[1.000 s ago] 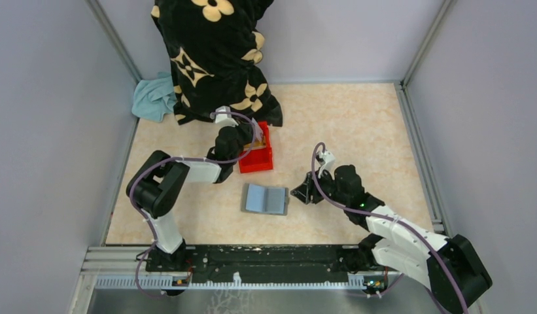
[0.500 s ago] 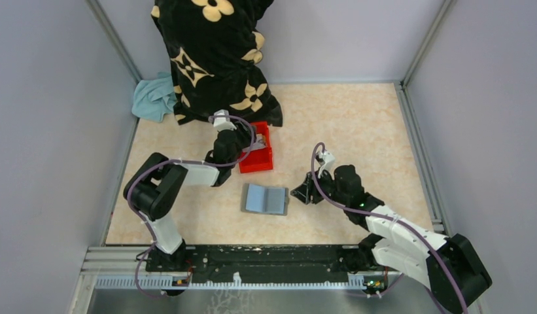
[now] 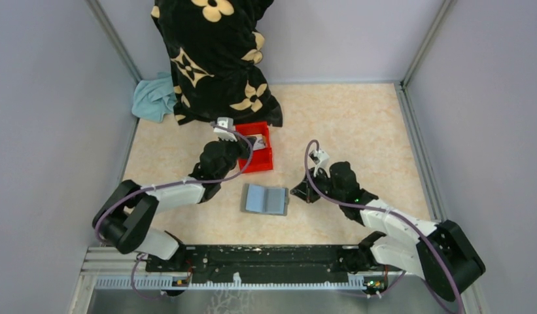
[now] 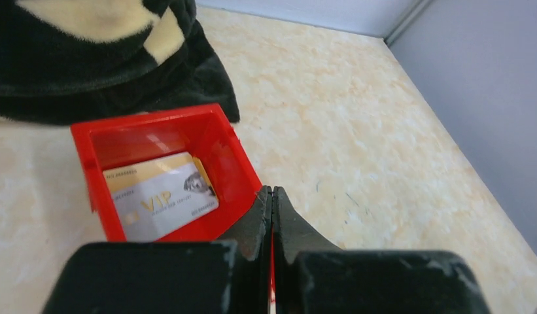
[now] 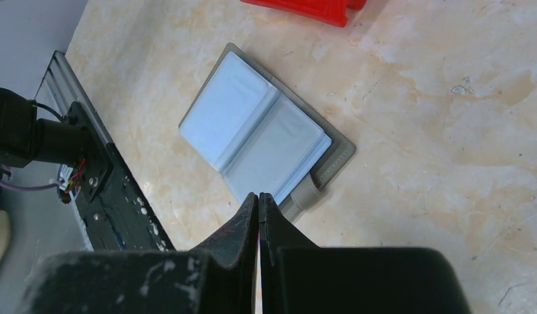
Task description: Take the credit cards out of the card holder
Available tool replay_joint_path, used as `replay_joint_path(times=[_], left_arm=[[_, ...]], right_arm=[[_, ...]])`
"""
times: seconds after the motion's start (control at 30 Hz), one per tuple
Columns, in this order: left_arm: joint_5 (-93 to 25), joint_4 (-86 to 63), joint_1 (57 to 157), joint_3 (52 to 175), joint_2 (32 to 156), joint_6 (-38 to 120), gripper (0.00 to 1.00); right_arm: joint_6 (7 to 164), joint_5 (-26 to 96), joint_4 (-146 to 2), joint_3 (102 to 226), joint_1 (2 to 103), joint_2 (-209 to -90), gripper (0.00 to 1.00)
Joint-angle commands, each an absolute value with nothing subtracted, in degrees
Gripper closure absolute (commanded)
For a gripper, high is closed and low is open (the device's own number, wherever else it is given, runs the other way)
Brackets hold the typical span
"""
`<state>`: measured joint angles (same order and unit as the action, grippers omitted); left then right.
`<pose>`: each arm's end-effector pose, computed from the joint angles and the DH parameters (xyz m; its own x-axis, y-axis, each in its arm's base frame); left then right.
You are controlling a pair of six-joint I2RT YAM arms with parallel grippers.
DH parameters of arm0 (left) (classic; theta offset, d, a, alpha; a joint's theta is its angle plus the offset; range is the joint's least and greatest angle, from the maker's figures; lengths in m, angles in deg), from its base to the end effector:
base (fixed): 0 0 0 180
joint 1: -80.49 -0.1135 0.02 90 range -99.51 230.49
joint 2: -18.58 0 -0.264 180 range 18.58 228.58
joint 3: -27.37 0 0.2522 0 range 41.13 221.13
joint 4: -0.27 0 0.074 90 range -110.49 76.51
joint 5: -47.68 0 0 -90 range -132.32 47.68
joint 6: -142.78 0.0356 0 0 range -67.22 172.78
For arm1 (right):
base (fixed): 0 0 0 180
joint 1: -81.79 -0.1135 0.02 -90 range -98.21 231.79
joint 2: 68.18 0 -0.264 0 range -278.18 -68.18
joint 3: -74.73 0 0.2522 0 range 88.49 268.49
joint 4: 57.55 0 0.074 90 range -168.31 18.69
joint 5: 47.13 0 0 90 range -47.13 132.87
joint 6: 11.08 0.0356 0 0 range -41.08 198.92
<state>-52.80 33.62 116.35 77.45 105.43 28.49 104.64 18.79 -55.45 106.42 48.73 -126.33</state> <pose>0.2602 -0.1801 0.2196 -0.2205 -0.3397 -0.9143 0.3710 0.8377 -0.4007 0.1626 0.1232 0.1814 -0.6628 0.0414 -0.7477 -0.5793 0.6043 0.5470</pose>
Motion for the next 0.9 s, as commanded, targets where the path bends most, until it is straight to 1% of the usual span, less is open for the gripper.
replay_joint_path(times=[0.0,0.03,0.07,0.13,0.17,0.2,0.23,0.27,0.3,0.33,0.4,0.43,0.47,0.53,0.63,0.87], left_arm=[[-47.22,32.99,116.27,70.85,97.15,28.71,1.0],[-45.61,31.99,116.34,69.69,95.24,28.56,0.97],[-44.26,30.78,116.35,68.61,93.44,28.37,0.84],[-41.9,28.25,116.51,66.46,89.92,28.25,0.49],[-40.44,27.06,116.6,65.22,88.47,28.26,0.36],[-39.02,26.37,116.69,63.74,87.28,28.06,0.31],[-37.83,27.0,116.96,61.97,86.55,27.88,0.29],[-36.88,27.75,117.25,60.24,86.29,27.49,0.32],[-36.01,28.23,117.66,58.76,86.26,26.78,0.42],[-35.81,28.38,118.35,57.54,86.14,26.0,0.55],[-37.04,28.99,120.6,55.31,85.74,24.93,0.85],[-37.65,29.37,121.55,54.21,85.7,24.66,0.97],[-38.0,29.92,122.17,52.88,86.1,24.52,1.0],[-38.16,31.06,122.5,51.16,87.29,24.48,1.0],[-38.65,32.71,122.5,49.82,89.48,24.41,1.0],[-37.11,37.21,122.5,50.8,97.69,23.36,1.0]], right_arm=[[103.08,18.07,-53.38,113.69,49.27,-131.34,1.0],[102.44,19.19,-54.66,114.86,49.12,-132.77,1.0],[101.89,19.94,-55.64,115.96,48.83,-133.91,1.0],[101.36,21.13,-56.07,117.15,47.91,-135.49,1.0],[101.26,21.56,-55.79,117.65,47.26,-136.15,1.0],[101.14,22.22,-55.43,118.23,46.42,-136.94,1.0],[100.97,23.45,-55.81,119.03,44.97,-137.98,0.96],[100.78,25.23,-56.36,120.24,43.91,-139.14,0.91],[100.8,26.69,-57.74,121.47,43.03,-140.56,0.88],[100.87,27.87,-58.41,122.48,42.29,-141.87,0.82],[101.73,29.12,-58.31,123.55,41.39,-144.18,0.67],[102.31,28.94,-57.62,123.51,41.1,-145.09,0.63],[103.02,28.82,-56.96,123.3,40.81,-145.5,0.6],[104.7,29.35,-55.65,122.24,40.29,-145.56,0.57],[106.03,30.96,-54.82,120.78,39.73,-144.96,0.57],[107.56,33.02,-55.19,119.65,37.52,-145.89,0.58]])
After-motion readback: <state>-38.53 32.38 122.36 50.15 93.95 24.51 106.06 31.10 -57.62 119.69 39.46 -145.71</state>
